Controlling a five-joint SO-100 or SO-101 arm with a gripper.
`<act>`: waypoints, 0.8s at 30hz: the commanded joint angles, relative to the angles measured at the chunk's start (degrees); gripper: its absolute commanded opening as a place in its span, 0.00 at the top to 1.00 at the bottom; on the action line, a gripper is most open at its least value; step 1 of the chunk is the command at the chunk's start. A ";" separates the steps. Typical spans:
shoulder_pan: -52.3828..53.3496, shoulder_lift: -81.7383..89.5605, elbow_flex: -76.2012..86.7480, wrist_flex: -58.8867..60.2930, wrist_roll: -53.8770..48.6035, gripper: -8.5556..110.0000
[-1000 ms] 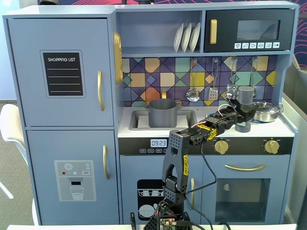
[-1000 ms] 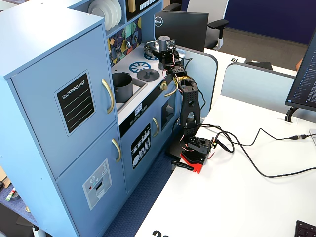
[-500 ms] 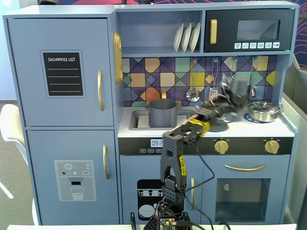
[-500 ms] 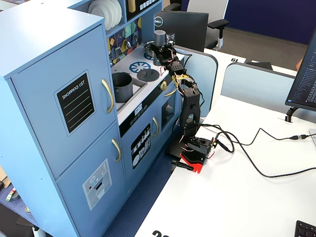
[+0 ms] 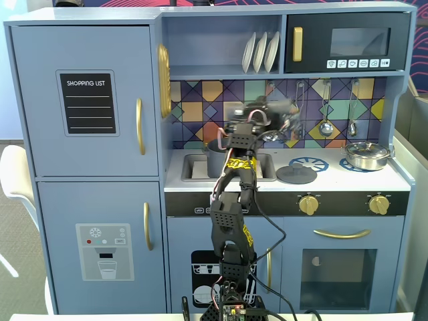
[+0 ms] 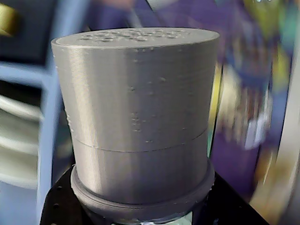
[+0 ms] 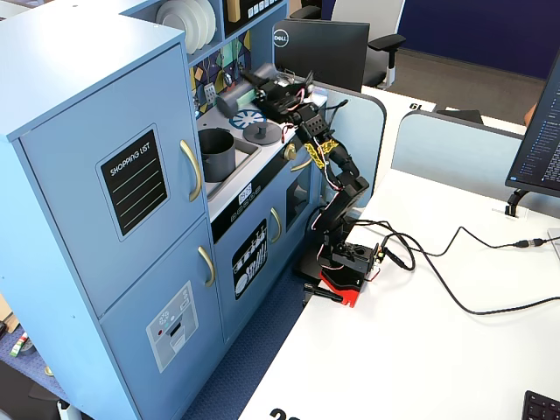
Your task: Put salt in the gray recipient
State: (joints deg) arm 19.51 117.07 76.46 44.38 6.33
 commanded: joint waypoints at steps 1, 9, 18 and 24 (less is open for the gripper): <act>-7.73 1.32 -4.48 1.14 17.05 0.93; -19.60 -5.01 -7.56 -3.69 29.53 0.93; -23.20 -12.83 -17.58 -7.38 44.74 0.93; -20.21 -12.48 -13.45 -7.65 47.64 0.93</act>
State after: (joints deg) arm -3.08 103.54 64.34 38.23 51.33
